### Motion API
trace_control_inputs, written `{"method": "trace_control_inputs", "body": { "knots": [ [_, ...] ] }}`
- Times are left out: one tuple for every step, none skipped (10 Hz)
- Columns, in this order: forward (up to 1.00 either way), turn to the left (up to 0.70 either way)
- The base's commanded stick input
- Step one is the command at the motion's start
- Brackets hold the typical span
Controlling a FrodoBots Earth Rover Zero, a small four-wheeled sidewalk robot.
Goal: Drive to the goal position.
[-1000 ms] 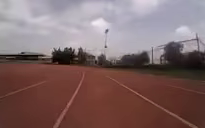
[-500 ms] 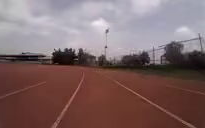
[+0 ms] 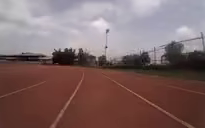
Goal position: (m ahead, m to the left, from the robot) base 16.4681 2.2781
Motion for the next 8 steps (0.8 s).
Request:
{"method": "trace_control_inputs", "body": {
  "knots": [
    [0.45,0.0],
    [0.45,0.0],
    [0.45,0.0],
    [0.45,0.0],
    [0.45,0.0],
    [0.45,0.0],
    [0.45,0.0],
    [0.45,0.0]
  ]
}}
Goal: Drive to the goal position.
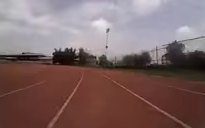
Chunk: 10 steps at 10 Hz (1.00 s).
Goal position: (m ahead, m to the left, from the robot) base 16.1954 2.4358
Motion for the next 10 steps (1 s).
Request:
{"method": "trace_control_inputs", "body": {
  "knots": [
    [0.45,0.0],
    [0.45,0.0],
    [0.45,0.0],
    [0.45,0.0],
    [0.45,0.0],
    [0.45,0.0],
    [0.45,0.0],
    [0.45,0.0],
    [0.45,0.0],
    [0.45,0.0]
  ]
}}
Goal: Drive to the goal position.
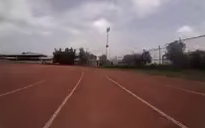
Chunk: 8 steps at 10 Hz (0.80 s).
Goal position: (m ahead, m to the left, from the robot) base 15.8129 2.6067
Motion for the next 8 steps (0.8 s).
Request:
{"method": "trace_control_inputs", "body": {
  "knots": [
    [0.45,0.0],
    [0.45,0.0],
    [0.45,0.0],
    [0.45,0.0],
    [0.45,0.0],
    [0.45,0.0],
    [0.45,0.0],
    [0.45,0.0]
  ]
}}
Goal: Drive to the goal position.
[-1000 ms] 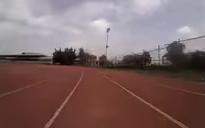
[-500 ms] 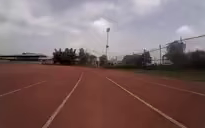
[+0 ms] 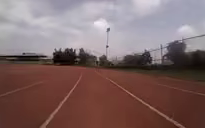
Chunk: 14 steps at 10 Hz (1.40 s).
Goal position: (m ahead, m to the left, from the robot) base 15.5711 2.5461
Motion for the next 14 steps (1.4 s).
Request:
{"method": "trace_control_inputs", "body": {
  "knots": [
    [0.45,0.0],
    [0.45,0.0],
    [0.45,0.0],
    [0.45,0.0],
    [0.45,0.0],
    [0.45,0.0],
    [0.45,0.0],
    [0.45,0.0],
    [0.45,0.0],
    [0.45,0.0],
    [0.45,0.0],
    [0.45,0.0],
    [0.45,0.0],
    [0.45,0.0]
  ]
}}
